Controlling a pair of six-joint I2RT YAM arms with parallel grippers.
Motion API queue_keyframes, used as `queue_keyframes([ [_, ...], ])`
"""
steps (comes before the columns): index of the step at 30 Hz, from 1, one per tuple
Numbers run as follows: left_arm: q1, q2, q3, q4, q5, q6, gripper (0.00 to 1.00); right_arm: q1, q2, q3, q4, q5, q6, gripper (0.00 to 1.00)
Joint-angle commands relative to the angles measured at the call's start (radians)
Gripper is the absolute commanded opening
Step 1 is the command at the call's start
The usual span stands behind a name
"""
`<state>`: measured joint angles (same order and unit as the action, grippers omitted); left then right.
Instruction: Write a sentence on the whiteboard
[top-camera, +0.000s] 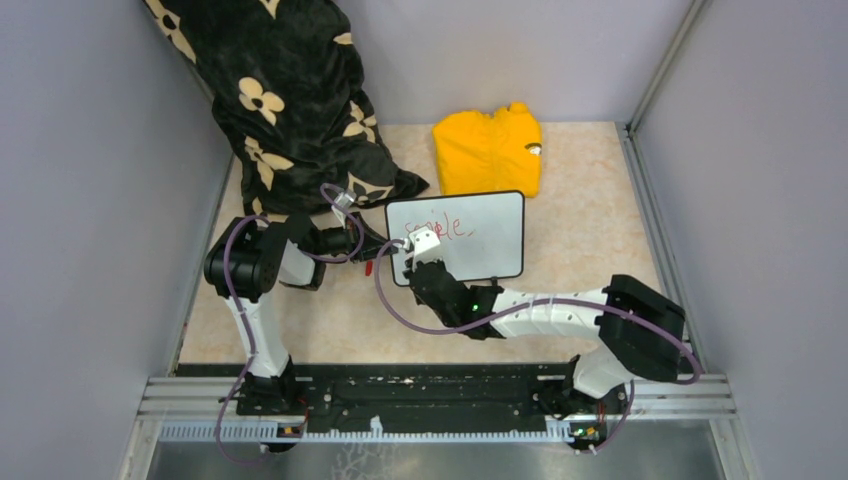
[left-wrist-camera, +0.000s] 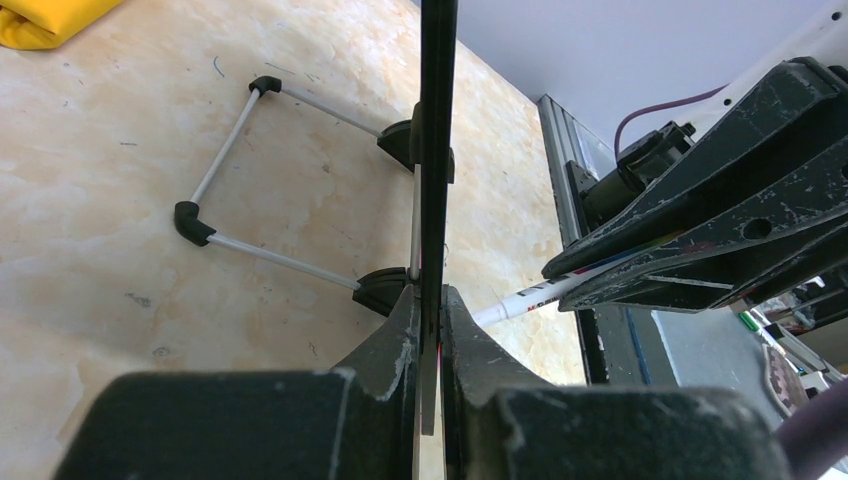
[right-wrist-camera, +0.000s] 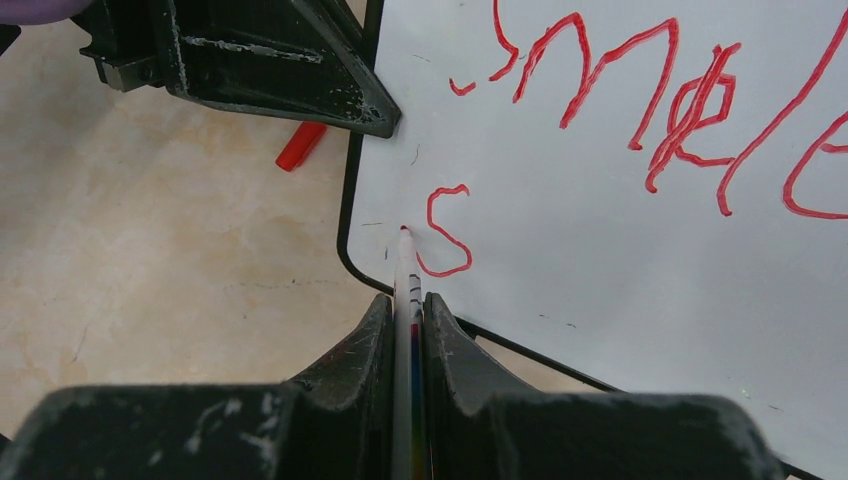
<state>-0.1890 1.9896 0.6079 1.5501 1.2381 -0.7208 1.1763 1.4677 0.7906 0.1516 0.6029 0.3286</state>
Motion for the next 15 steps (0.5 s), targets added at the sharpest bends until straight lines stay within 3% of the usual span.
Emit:
queue_keyframes([
  [1, -0.007, -0.003, 0.013, 0.092, 0.023, 0.009, 0.00, 0.003, 0.012, 0.052, 0.046, 0.010, -0.022, 0.00],
  [8, -0.007, -0.001, 0.013, 0.092, 0.024, 0.009, 0.00, 0.003, -0.109, 0.001, 0.045, -0.021, -0.006, 0.00],
  [15, -0.007, -0.003, 0.014, 0.092, 0.024, 0.009, 0.00, -0.014, -0.192, -0.026, 0.000, 0.055, -0.001, 0.00],
])
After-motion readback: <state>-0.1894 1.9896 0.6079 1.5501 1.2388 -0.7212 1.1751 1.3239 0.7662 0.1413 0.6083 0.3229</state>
